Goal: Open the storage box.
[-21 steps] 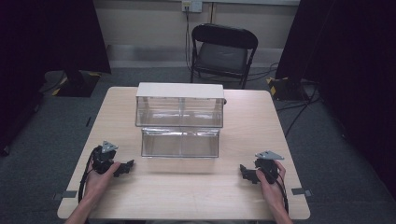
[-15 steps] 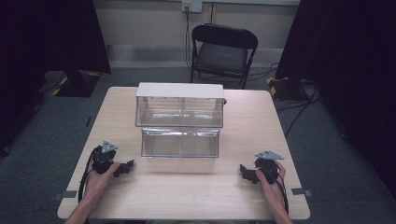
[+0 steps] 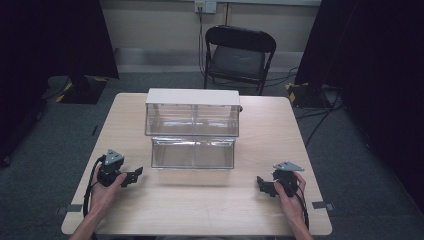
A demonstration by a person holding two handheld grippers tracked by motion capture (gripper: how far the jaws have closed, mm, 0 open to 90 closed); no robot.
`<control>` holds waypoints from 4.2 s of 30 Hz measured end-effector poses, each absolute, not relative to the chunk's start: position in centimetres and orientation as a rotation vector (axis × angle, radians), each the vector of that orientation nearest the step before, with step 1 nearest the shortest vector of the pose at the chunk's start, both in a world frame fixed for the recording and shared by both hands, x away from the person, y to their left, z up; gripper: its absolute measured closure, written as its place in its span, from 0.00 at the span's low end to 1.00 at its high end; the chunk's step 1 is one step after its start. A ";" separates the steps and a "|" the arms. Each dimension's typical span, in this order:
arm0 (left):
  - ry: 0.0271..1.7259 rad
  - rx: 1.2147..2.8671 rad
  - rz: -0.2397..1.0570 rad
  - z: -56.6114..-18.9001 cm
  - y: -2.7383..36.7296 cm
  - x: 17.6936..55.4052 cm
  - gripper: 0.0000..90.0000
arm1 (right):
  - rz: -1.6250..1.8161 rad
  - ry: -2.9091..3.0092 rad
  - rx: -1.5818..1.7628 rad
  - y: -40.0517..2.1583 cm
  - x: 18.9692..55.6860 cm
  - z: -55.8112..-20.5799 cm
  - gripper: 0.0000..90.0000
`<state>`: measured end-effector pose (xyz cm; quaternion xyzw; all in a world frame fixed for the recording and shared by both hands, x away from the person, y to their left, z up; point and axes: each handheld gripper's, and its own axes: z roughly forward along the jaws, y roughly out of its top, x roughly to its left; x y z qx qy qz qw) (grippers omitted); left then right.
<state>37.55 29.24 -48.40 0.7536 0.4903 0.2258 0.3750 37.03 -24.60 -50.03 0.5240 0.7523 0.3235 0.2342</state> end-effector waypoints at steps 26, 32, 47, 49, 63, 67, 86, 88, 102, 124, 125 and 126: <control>1.078 1.941 0.460 -47.4 25.7 36.6 0.18 | 0.888 2.065 1.439 -24.6 37.0 -50.0 0.12; 1.058 1.948 0.452 -47.3 25.2 36.8 0.18 | 0.888 2.065 1.439 -24.6 37.0 -50.0 0.12; 0.997 1.952 0.462 -47.1 23.1 37.2 0.18 | 0.888 2.066 1.438 -24.6 37.0 -50.0 0.12; 0.996 1.963 0.459 -47.1 23.0 37.3 0.18 | 0.888 2.069 1.434 -24.6 37.0 -50.0 0.12; 1.005 1.984 0.495 -47.1 21.9 37.4 0.18 | 0.886 2.069 1.432 -24.6 37.0 -50.0 0.12; 1.007 1.965 0.488 -46.9 22.4 37.4 0.17 | 0.888 2.070 1.431 -24.6 37.0 -50.0 0.12; 0.977 1.933 0.446 -46.6 22.7 37.1 0.18 | 0.887 2.070 1.431 -24.6 37.0 -50.0 0.12; 0.979 1.931 0.447 -46.5 22.7 37.1 0.18 | 0.887 2.070 1.433 -24.6 37.0 -50.0 0.12; 0.953 1.921 0.451 -46.0 22.9 36.7 0.17 | 0.887 2.069 1.432 -24.6 37.0 -50.0 0.12; 0.944 1.919 0.446 -45.6 23.0 36.6 0.17 | 0.886 2.069 1.434 -24.6 37.0 -50.0 0.12; 0.946 1.917 0.443 -45.6 23.0 36.6 0.17 | 0.885 2.069 1.433 -24.6 37.0 -50.0 0.12; 0.939 1.921 0.448 -45.6 23.0 36.6 0.17 | 0.885 2.068 1.434 -24.6 37.0 -50.0 0.12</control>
